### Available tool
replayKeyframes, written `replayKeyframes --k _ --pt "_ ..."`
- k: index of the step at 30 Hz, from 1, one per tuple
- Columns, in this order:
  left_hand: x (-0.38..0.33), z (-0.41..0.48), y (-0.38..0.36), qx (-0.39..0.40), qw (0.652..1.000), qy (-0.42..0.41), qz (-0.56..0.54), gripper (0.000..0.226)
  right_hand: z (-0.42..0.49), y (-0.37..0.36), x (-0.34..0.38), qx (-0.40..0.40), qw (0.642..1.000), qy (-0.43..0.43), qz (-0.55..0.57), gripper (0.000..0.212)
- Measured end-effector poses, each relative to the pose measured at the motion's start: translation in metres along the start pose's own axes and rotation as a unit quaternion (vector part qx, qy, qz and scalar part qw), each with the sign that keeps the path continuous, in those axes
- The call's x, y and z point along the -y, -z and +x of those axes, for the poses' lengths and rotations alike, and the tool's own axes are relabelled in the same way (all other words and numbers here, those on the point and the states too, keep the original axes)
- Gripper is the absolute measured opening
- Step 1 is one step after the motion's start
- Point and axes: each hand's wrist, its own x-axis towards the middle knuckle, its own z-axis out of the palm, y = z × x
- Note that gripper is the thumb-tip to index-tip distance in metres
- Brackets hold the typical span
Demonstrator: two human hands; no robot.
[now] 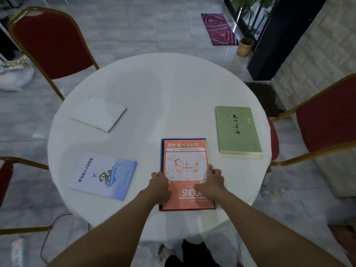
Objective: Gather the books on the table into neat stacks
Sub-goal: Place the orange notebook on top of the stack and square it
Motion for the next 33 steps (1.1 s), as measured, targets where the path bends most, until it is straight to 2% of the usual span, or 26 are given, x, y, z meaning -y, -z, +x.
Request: replayKeyframes --k 17,33 --pt "-0.002 0.004 0.004 0.017 1.000 0.016 -0.006 0.076 0.007 -0.003 -0.003 -0.017 1.000 -0.001 0.016 0.082" --pt "-0.004 0.008 0.006 0.021 0.999 0.032 -0.032 0.075 0.014 -0.003 -0.001 -0.007 1.000 -0.014 0.016 0.094"
